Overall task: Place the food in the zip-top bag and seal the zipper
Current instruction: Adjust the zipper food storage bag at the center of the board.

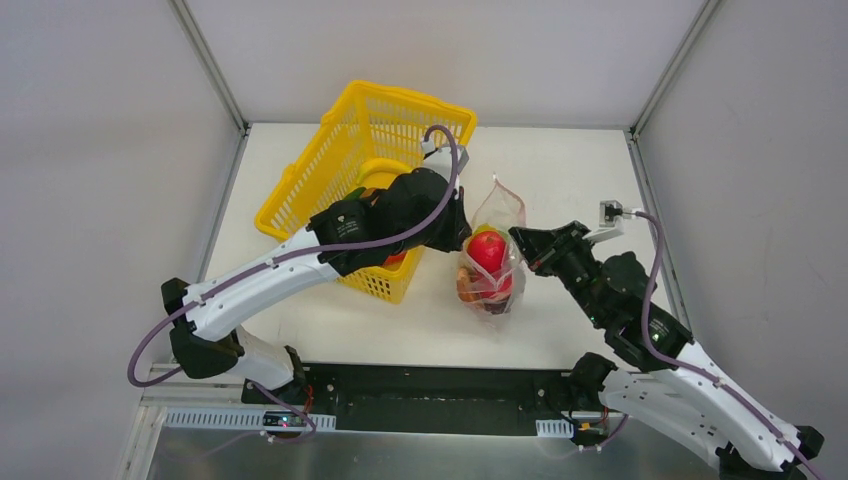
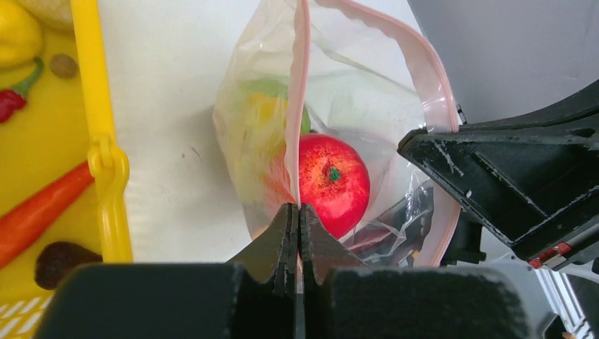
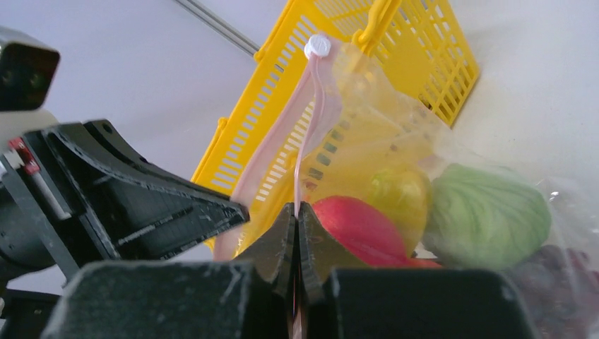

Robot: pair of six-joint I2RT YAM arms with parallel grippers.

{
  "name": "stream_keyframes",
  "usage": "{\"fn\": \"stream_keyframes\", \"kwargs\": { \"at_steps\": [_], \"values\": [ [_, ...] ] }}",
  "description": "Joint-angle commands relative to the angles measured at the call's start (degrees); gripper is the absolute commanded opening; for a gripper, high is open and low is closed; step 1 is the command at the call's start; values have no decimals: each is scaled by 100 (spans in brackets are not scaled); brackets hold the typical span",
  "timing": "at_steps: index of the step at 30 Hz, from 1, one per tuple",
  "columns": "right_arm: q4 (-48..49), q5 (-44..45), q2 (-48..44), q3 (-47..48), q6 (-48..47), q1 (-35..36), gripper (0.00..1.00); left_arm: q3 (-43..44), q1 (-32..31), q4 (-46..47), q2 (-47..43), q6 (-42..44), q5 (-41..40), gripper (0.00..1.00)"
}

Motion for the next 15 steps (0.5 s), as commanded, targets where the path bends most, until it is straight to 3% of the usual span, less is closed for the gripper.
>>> {"fn": "stream_keyframes", "kwargs": {
  "at_steps": [1, 7, 11, 15],
  "values": [
    [162, -221, -375, 477, -385, 12, 0, 1141, 82, -204, 217, 1085, -58, 0],
    [116, -281, -595, 527, -102, 12, 0, 2596, 565, -516, 935, 1776, 1091, 0],
    [562, -759, -477, 366, 233, 13, 0, 3038, 980, -523, 1361, 1774, 2338, 0],
    [577, -781, -264, 416, 440, 13, 0, 2949, 1050, -546, 1472, 1846, 2904, 0]
  ]
}}
